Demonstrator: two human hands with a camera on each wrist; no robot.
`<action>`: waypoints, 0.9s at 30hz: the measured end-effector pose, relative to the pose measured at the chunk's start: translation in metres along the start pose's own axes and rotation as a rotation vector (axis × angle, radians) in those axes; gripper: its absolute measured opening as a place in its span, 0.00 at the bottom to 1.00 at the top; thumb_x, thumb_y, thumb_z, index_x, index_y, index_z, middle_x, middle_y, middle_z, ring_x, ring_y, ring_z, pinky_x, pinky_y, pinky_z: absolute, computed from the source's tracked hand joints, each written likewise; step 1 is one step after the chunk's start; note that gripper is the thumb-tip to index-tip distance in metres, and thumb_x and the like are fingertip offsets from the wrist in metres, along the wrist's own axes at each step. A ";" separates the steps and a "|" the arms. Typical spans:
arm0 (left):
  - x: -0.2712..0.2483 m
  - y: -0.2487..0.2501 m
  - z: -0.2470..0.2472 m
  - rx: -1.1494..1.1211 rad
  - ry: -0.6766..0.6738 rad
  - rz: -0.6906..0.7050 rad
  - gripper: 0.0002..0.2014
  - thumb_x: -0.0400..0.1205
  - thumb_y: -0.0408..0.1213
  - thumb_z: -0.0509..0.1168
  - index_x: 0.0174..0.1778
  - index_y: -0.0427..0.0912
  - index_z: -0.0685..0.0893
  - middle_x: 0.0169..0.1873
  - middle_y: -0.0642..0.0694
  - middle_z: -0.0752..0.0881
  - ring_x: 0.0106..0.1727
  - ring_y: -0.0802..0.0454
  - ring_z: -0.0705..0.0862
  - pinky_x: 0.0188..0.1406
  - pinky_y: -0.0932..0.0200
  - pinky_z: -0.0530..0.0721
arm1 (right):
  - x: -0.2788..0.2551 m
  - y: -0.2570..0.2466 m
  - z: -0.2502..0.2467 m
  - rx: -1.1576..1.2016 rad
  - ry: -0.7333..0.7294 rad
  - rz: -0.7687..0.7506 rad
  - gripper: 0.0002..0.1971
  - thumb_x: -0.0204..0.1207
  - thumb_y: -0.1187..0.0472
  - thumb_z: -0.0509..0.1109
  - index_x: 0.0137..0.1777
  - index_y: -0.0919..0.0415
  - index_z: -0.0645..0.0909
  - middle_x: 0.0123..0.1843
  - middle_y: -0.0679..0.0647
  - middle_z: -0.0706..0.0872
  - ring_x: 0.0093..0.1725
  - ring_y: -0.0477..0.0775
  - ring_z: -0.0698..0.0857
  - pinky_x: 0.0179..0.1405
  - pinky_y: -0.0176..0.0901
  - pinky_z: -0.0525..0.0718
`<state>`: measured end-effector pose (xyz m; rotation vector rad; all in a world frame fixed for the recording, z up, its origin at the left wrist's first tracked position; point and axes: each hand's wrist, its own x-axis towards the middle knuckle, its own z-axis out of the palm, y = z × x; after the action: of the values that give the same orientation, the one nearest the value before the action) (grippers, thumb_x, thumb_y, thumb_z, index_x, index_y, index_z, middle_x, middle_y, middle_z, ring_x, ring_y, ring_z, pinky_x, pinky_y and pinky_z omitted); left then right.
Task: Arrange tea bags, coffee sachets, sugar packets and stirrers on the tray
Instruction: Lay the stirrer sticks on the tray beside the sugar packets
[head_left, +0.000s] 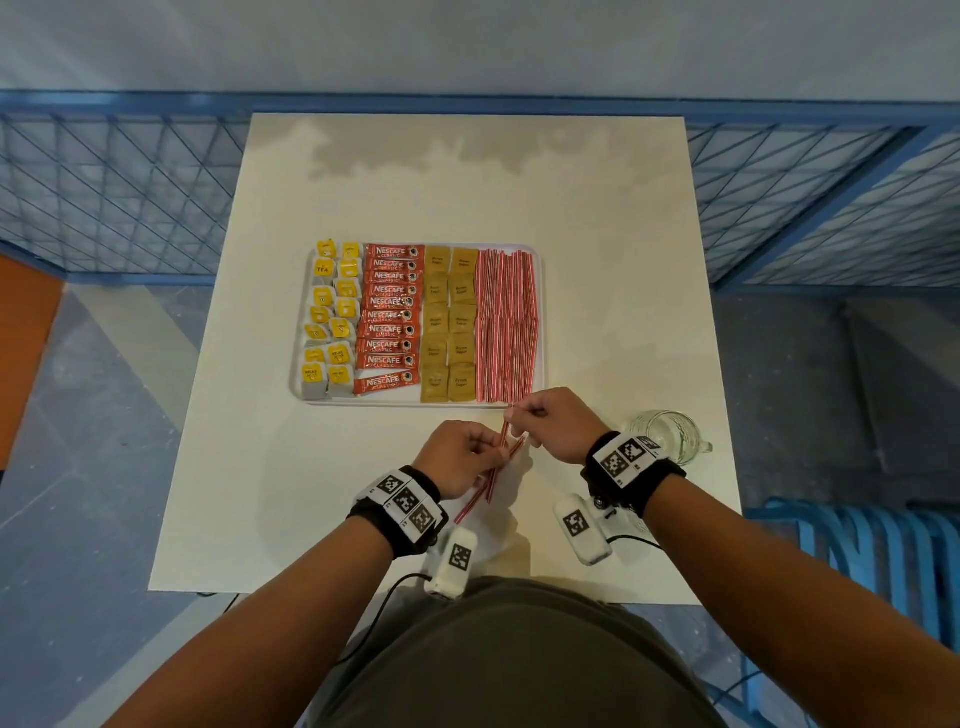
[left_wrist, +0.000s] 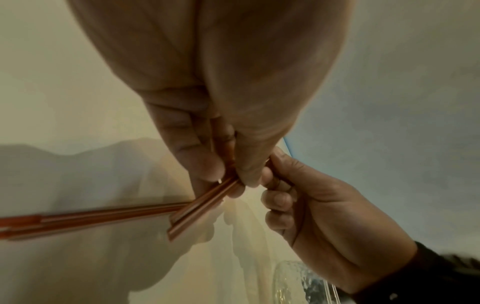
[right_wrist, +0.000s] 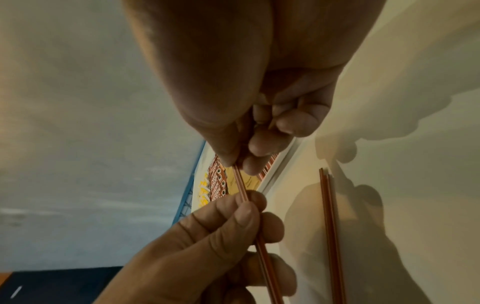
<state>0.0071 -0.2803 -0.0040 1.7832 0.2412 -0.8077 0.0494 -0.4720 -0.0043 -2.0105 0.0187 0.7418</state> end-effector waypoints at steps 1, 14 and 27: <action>0.000 0.000 0.000 0.000 0.000 0.007 0.02 0.81 0.32 0.74 0.46 0.38 0.91 0.41 0.33 0.91 0.32 0.51 0.84 0.35 0.57 0.87 | 0.001 -0.002 -0.003 -0.026 -0.009 -0.007 0.16 0.84 0.52 0.72 0.37 0.60 0.89 0.31 0.42 0.88 0.27 0.41 0.81 0.34 0.34 0.78; 0.004 -0.012 0.005 0.514 0.026 0.008 0.08 0.75 0.47 0.77 0.39 0.52 0.84 0.35 0.55 0.86 0.38 0.58 0.84 0.43 0.62 0.83 | 0.066 -0.071 -0.095 -0.333 0.141 -0.063 0.18 0.84 0.50 0.72 0.32 0.53 0.87 0.23 0.38 0.85 0.22 0.43 0.77 0.28 0.36 0.76; 0.011 -0.011 0.017 0.926 0.029 0.023 0.07 0.81 0.44 0.67 0.44 0.46 0.89 0.39 0.48 0.89 0.41 0.49 0.88 0.46 0.51 0.89 | 0.114 -0.031 -0.082 -0.504 0.114 0.161 0.21 0.81 0.52 0.73 0.33 0.68 0.87 0.27 0.57 0.80 0.28 0.55 0.79 0.31 0.43 0.78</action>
<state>0.0026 -0.2938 -0.0223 2.6488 -0.1770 -0.9557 0.1927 -0.4886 -0.0086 -2.5545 0.0670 0.7875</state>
